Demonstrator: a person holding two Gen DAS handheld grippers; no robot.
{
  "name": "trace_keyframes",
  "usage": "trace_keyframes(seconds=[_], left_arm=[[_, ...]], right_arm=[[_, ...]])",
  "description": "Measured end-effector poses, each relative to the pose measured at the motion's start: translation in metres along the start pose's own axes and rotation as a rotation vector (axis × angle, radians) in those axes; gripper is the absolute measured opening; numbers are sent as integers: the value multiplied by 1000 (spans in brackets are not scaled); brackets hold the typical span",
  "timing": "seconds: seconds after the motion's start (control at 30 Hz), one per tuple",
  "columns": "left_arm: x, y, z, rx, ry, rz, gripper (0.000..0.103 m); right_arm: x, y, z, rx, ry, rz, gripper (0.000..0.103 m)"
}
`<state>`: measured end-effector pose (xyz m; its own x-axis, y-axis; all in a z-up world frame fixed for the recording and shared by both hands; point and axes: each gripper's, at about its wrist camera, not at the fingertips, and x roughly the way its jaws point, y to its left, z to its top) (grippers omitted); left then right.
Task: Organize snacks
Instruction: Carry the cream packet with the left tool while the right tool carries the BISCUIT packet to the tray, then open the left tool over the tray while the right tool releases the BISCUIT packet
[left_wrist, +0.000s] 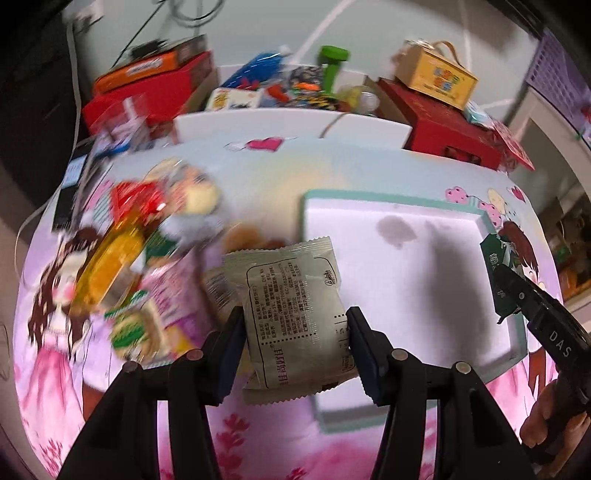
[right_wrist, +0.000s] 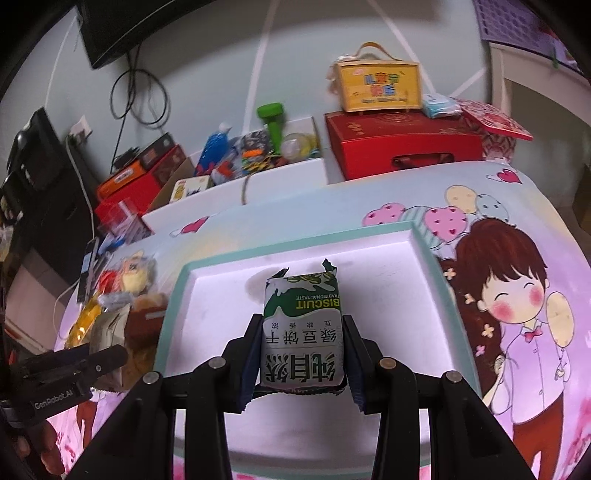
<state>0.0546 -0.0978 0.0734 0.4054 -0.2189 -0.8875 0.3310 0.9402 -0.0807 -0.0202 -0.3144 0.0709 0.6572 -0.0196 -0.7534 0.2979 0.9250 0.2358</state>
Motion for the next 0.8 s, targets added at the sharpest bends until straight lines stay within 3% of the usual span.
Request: trace_keyframes(seconds=[0.33, 0.63, 0.7, 0.77, 0.8], left_arm=[[26, -63, 43, 106, 7, -17, 56], [69, -81, 56, 95, 59, -5, 57], [70, -82, 57, 94, 53, 2, 61], [70, -83, 57, 94, 45, 13, 81], [68, -83, 56, 97, 35, 15, 83]], right_arm=[[17, -31, 8, 36, 15, -44, 43], [37, -46, 3, 59, 64, -78, 43], [38, -45, 2, 49, 70, -90, 45], [38, -45, 2, 42, 69, -117, 45], [37, -45, 3, 42, 67, -122, 45]])
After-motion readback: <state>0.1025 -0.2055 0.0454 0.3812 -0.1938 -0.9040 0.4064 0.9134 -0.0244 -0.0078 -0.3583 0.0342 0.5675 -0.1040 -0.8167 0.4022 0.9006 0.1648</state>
